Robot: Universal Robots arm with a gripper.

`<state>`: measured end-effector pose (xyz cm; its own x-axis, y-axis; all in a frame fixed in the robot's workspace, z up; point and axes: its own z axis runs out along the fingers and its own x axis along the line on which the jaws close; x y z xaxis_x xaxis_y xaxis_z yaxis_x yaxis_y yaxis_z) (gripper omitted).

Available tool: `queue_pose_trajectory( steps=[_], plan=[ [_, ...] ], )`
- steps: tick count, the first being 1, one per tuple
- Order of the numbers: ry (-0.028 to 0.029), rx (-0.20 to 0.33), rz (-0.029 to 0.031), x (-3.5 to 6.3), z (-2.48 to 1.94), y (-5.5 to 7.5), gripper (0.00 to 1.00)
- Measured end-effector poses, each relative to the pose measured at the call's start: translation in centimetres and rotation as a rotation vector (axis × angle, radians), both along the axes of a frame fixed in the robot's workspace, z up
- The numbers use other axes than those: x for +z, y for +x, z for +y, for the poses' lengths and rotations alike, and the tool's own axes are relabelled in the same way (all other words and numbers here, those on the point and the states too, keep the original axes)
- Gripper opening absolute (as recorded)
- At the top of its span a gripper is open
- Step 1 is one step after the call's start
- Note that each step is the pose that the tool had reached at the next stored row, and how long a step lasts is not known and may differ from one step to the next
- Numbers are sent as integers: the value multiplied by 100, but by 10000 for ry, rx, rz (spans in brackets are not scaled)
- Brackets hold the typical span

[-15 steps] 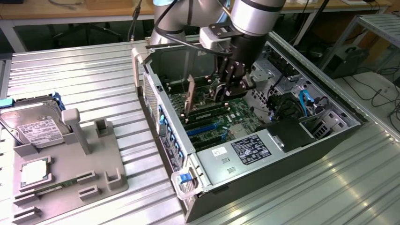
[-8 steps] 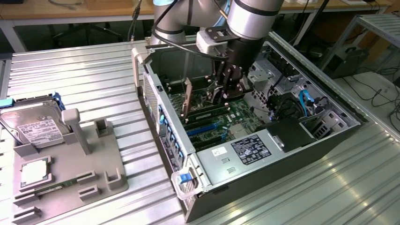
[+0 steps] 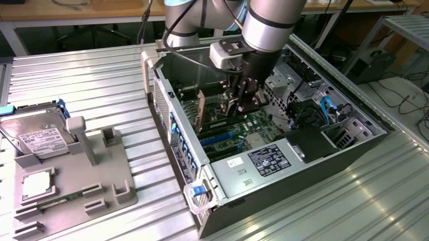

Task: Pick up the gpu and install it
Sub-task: 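Insert the gpu into the slot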

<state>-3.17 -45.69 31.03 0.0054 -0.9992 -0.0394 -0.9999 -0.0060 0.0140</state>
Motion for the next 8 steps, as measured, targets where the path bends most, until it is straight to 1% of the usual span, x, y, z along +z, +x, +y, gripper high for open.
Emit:
queue_pose_trajectory(
  steps=[4,8],
  plan=[
    [2,0,-1,-62,-2,-42,27],
    [1,2,0,-135,-2,-53,27]
  ],
)
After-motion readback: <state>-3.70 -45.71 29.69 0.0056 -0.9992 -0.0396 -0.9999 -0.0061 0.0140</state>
